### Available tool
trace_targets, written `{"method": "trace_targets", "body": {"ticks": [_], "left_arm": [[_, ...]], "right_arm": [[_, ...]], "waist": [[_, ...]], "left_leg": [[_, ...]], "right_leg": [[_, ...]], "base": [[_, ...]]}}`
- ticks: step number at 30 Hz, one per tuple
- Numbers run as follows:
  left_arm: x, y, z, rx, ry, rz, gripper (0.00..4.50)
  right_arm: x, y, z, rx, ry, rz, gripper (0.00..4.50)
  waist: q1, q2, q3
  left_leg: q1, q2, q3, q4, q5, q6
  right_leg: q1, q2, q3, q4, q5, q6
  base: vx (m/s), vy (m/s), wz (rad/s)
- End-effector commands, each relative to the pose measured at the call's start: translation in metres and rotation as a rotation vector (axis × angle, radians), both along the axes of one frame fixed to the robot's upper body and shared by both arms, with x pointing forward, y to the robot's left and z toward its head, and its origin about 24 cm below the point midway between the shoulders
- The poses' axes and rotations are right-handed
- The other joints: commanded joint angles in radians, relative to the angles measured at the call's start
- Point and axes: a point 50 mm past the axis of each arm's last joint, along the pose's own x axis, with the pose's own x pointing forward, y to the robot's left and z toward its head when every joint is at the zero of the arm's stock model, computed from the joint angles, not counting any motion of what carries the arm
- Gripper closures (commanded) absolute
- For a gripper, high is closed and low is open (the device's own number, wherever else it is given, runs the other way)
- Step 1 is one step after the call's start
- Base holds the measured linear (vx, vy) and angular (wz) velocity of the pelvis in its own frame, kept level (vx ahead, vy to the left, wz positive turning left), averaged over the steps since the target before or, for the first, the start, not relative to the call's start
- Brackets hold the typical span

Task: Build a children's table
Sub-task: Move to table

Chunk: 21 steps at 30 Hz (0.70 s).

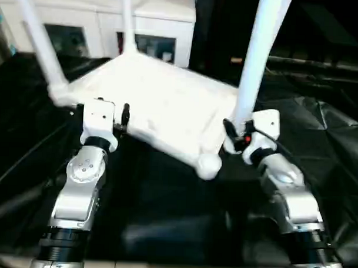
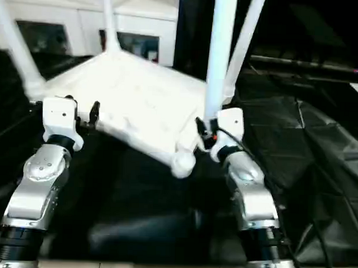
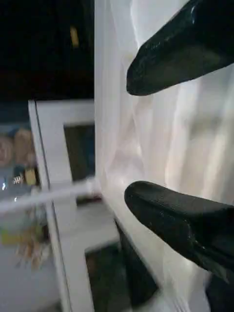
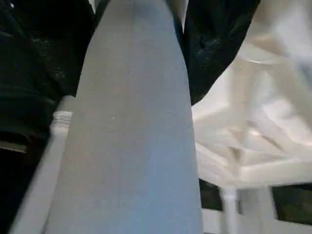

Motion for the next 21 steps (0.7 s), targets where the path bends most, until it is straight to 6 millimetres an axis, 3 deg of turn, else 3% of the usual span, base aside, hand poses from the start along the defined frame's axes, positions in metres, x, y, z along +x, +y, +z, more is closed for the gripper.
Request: {"method": "trace_targets", "body": {"ticks": [1,2,3,4,5,6,7,8,9,10,11,12,13,14,15,16,17,18,21], "left_arm": [[-0.001,-0.001,-0.001,0.016,0.004,-0.034,1.12],[-0.003,-0.006,-0.005,0.017,0.027,-0.095,1.12],[-0.004,-0.007,-0.006,0.019,0.033,-0.114,1.12],[-0.004,-0.009,-0.007,0.014,0.036,-0.148,1.12],[-0.004,-0.01,-0.008,0.009,0.037,-0.17,1.12],[-0.002,-0.012,-0.01,0.022,0.047,-0.223,1.12],[-0.002,-0.012,-0.01,0.022,0.047,-0.223,1.12],[-0.001,-0.014,-0.01,0.016,0.048,-0.261,1.12],[-0.001,-0.014,-0.01,0.016,0.048,-0.261,1.12],[0.001,-0.018,-0.011,0.008,0.073,-0.352,0.95],[0.002,-0.021,-0.012,-0.005,0.091,-0.412,0.95],[0.003,-0.025,-0.012,-0.018,0.126,-0.516,0.84],[0.007,-0.027,-0.01,0.025,0.157,-0.635,0.77],[0.009,-0.028,-0.009,0.061,0.173,-0.697,0.75],[0.01,-0.029,-0.009,0.084,0.182,-0.733,0.75],[0.011,-0.029,-0.009,0.116,0.188,-0.773,0.51],[0.011,-0.029,-0.009,0.116,0.188,-0.773,0.51],[0.013,-0.03,-0.009,0.176,0.224,-0.865,0.34],[0.026,-0.027,-0.019,0.469,0.356,-1.002,0.19]], "right_arm": [[0.002,0.0,0.01,0.02,-0.041,0.006,2.59],[0.001,-0.001,0.009,0.029,-0.041,0.004,2.59],[0.0,-0.002,0.009,0.03,-0.042,0.003,2.59],[0.0,-0.002,0.009,0.029,-0.045,0.005,2.59],[0.0,-0.003,0.01,0.028,-0.047,0.007,2.59],[0.0,-0.004,0.011,0.029,-0.051,0.004,2.59],[0.0,-0.004,0.011,0.029,-0.051,0.004,2.59],[0.0,-0.004,0.012,0.028,-0.053,0.004,2.59],[0.0,-0.004,0.012,0.028,-0.053,0.004,2.59],[0.0,-0.006,0.013,0.025,-0.057,0.006,2.59],[0.0,-0.008,0.013,0.022,-0.058,0.007,2.59],[-0.001,-0.011,0.014,0.021,-0.062,0.011,2.59],[-0.001,-0.015,0.015,0.017,-0.068,0.018,2.59],[-0.001,-0.016,0.016,0.02,-0.069,0.03,2.59],[-0.001,-0.017,0.017,0.021,-0.069,0.037,2.59],[-0.002,-0.018,0.018,0.025,-0.07,0.046,2.59],[-0.002,-0.018,0.018,0.025,-0.07,0.046,2.59],[-0.002,-0.02,0.019,0.03,-0.065,0.07,2.59],[-0.008,-0.02,0.017,0.014,-0.028,0.187,2.59]], "waist": [[0.048,-0.018,-0.072],[0.048,-0.006,-0.069],[0.046,-0.002,-0.07],[0.045,0.008,-0.067],[0.047,0.019,-0.072],[0.031,0.076,-0.082],[0.024,0.08,-0.096],[0.019,0.073,-0.097],[0.028,0.064,-0.088],[0.033,0.06,-0.082],[0.039,0.057,-0.077],[0.047,0.049,-0.058],[0.051,0.055,-0.057],[0.047,0.055,-0.047],[0.044,0.048,-0.042],[0.042,0.049,-0.044],[0.042,0.049,-0.044],[0.04,0.053,-0.047],[0.042,0.055,-0.05]], "left_leg": [[-0.077,0.025,-0.047,0.036,-0.014,0.052],[-0.109,0.04,-0.074,0.043,0.091,-0.008],[-0.121,0.049,-0.084,0.037,0.15,-0.036],[-0.123,0.066,-0.091,-0.008,0.281,-0.08],[-0.114,0.079,-0.089,-0.056,0.356,-0.083],[-0.078,0.137,-0.094,-0.087,0.588,-0.03],[-0.046,0.168,-0.112,-0.068,0.685,-0.013],[-0.032,0.179,-0.116,-0.063,0.726,-0.001],[-0.055,0.153,-0.087,-0.072,0.587,-0.01],[-0.069,0.141,-0.074,-0.083,0.48,-0.021],[-0.075,0.138,-0.065,-0.094,0.36,-0.036],[-0.061,0.143,-0.046,-0.121,0.022,-0.087],[-0.051,0.146,-0.041,-0.128,-0.059,-0.101],[-0.037,0.146,-0.032,-0.139,-0.191,-0.125],[-0.032,0.147,-0.029,-0.147,-0.256,-0.134],[-0.039,0.151,-0.03,-0.153,-0.249,-0.136],[-0.039,0.151,-0.03,-0.153,-0.249,-0.136],[-0.053,0.155,-0.032,-0.161,-0.193,-0.131],[-0.043,0.151,-0.027,-0.158,-0.185,-0.115]], "right_leg": [[0.163,-0.18,0.17,-0.164,-0.401,-0.143],[0.179,-0.18,0.154,-0.141,-0.215,-0.214],[0.179,-0.17,0.144,-0.125,-0.06,-0.254],[0.157,-0.128,0.093,-0.095,0.272,-0.296],[0.139,-0.094,0.059,-0.074,0.383,-0.282],[0.076,-0.009,0.002,-0.02,0.463,-0.193],[0.049,-0.012,0.003,-0.012,0.427,-0.169],[0.034,-0.038,0.017,-0.027,0.345,-0.159],[0.048,-0.054,0.026,-0.05,0.306,-0.18],[0.062,-0.061,0.03,-0.057,0.276,-0.193],[0.068,-0.065,0.033,-0.066,0.226,-0.202],[0.059,-0.072,0.041,-0.098,-0.005,-0.217],[0.056,-0.073,0.041,-0.104,-0.093,-0.213],[0.042,-0.071,0.042,-0.12,-0.251,-0.191],[0.041,-0.077,0.041,-0.134,-0.37,-0.158],[0.047,-0.086,0.044,-0.137,-0.403,-0.136],[0.047,-0.086,0.044,-0.137,-0.403,-0.136],[0.059,-0.089,0.041,-0.133,-0.366,-0.127],[0.049,-0.084,0.047,-0.14,-0.359,-0.104]], "base": [[0.152,-0.105,0.14],[0.154,-0.055,0.04],[0.125,-0.028,-0.06],[0.125,-0.028,-0.06],[0.093,0.011,0.0],[0.051,0.029,-0.01],[0.051,0.029,-0.01],[0.0,0.0,0.0],[-0.002,0.055,0.0],[-0.002,0.055,0.0],[0.0,0.0,0.0],[-0.07,0.017,0.1],[-0.07,0.017,0.1],[-0.078,0.005,0.14],[-0.078,0.007,0.09],[-0.078,0.007,0.09],[-0.066,0.014,-0.04],[0.0,0.0,0.0],[-0.021,0.005,-0.04]]}}
